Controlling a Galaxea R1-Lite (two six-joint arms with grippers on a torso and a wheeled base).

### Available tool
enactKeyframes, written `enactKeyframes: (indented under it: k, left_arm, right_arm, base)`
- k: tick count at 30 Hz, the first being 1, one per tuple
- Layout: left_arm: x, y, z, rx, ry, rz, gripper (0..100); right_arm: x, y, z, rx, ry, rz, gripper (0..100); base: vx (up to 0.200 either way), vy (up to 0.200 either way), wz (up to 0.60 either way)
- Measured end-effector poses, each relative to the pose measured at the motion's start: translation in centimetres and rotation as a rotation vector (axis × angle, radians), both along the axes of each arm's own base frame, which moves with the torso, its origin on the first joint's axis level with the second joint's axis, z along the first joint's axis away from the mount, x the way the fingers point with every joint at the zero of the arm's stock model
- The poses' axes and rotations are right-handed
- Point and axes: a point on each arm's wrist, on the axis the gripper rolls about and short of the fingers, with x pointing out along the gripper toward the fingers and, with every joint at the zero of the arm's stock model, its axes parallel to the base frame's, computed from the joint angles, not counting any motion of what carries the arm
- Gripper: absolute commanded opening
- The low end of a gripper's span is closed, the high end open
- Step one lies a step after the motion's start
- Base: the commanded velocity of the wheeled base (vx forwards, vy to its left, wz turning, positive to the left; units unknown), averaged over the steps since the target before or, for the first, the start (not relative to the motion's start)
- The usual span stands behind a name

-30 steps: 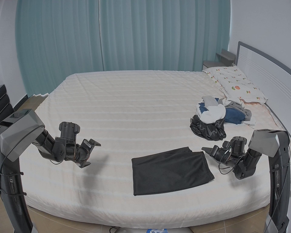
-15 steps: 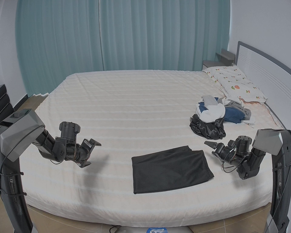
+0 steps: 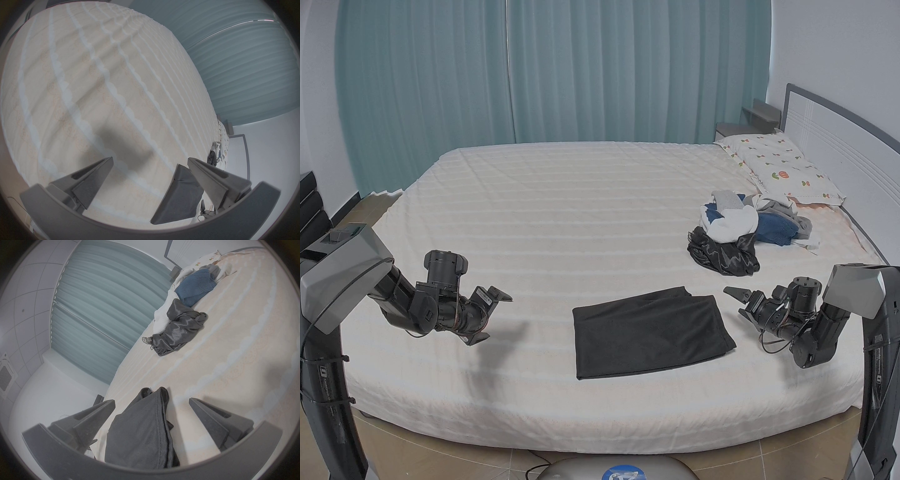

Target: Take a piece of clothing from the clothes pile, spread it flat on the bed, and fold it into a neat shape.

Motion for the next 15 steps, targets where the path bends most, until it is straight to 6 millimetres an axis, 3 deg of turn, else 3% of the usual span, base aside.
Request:
enactKeyframes:
  k: [15]
  left_arm:
    - [-0.2,-1.5,0.2,-0.001,-0.005,-0.037,100]
  right_arm:
    - [0.0,0.1,-0.1,-0.001,0.0,0.002,100]
  base:
    - [0.0,-0.2,0.0]
